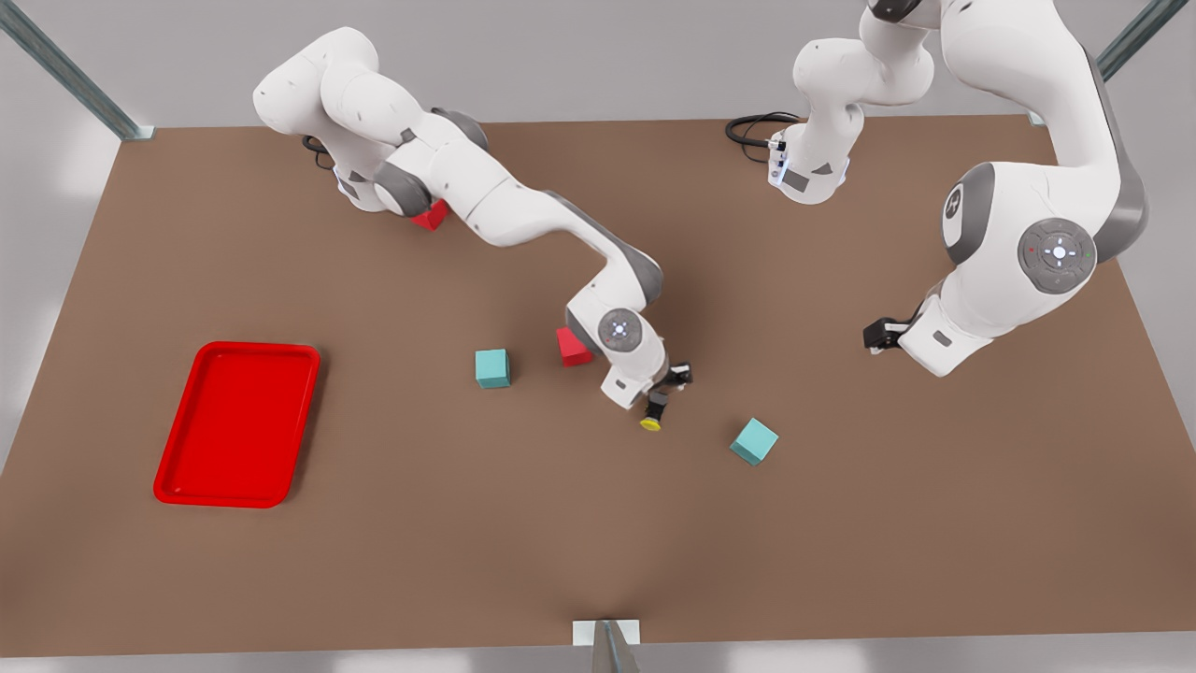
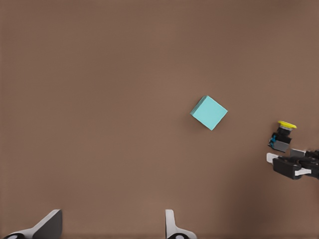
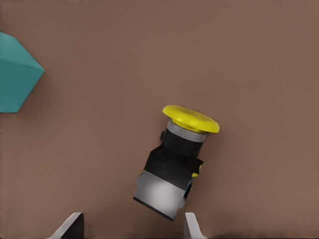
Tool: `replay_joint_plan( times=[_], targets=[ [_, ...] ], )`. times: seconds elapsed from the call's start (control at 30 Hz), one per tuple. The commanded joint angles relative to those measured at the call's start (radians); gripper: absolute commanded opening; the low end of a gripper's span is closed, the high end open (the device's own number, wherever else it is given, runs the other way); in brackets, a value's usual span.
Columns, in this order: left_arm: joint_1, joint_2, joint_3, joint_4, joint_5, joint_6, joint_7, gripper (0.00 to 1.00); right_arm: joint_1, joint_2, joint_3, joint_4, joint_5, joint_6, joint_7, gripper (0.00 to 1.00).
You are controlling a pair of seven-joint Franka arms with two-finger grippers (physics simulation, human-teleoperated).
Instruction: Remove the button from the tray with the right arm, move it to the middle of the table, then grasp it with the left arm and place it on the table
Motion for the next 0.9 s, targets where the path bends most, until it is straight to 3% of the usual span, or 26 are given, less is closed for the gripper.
replay_joint_plan(
  times=[0.0, 0.03, 0.17, 0.23, 0.33, 0.37, 0.43, 0.5, 0.67, 0.73, 0.87],
  targets=[
    [-0.002, -0.002, -0.001, 0.002, 0.001, -0.003, -0.004, 1.0, 0.002, -0.037, -0.003, -0.006, -0.01, -0.043, 0.419, 1.0],
    [-0.008, 0.0, -0.004, 0.006, 0.001, 0.002, -0.004, 1.0, -0.009, -0.113, -0.005, -0.032, -0.013, -0.082, 0.37, 1.0],
    [-0.254, 0.047, -0.064, 0.176, -0.015, 0.005, -0.243, 1.0, -0.271, -0.71, 0.066, -0.789, -0.028, -0.141, -0.043, 1.0],
    [-0.357, 0.15, -0.069, 0.294, -0.054, 0.012, -0.366, 1.0, -0.524, -0.889, 0.066, -0.889, -0.203, -0.33, -0.219, 1.0],
    [-0.371, 0.3, -0.069, 0.333, -0.065, 0.141, -0.357, 1.0, -0.865, -0.988, 0.064, -0.872, -0.344, -0.439, -0.753, 1.0],
    [-0.382, 0.369, -0.067, 0.332, -0.061, 0.21, -0.358, 1.0, -0.903, -1.04, 0.056, -0.849, -0.349, -0.51, -0.808, 1.0],
    [-0.411, 0.458, -0.064, 0.324, -0.051, 0.261, -0.365, 1.0, -0.902, -1.155, 0.058, -0.842, -0.349, -0.625, -0.81, 1.0],
    [-0.423, 0.481, -0.06, 0.318, -0.045, 0.264, -0.368, 1.0, -0.934, -1.175, 0.07, -0.831, -0.295, -0.698, -0.81, 1.0],
    [-0.423, 0.501, -0.06, 0.247, 0.07, 0.321, -0.368, 1.0, -0.942, -1.158, 0.075, -0.829, -0.34, -0.642, -0.824, 1.0],
    [-0.427, 0.482, -0.06, 0.154, 0.07, 0.388, -0.374, 1.0, -0.937, -1.161, 0.075, -0.829, -0.34, -0.62, -0.824, 1.0],
    [-0.428, 0.505, -0.064, 0.123, 0.068, 0.419, -0.392, 1.0, -0.949, -1.164, 0.073, -0.834, -0.334, -0.632, -0.824, 1.0]
  ],
)
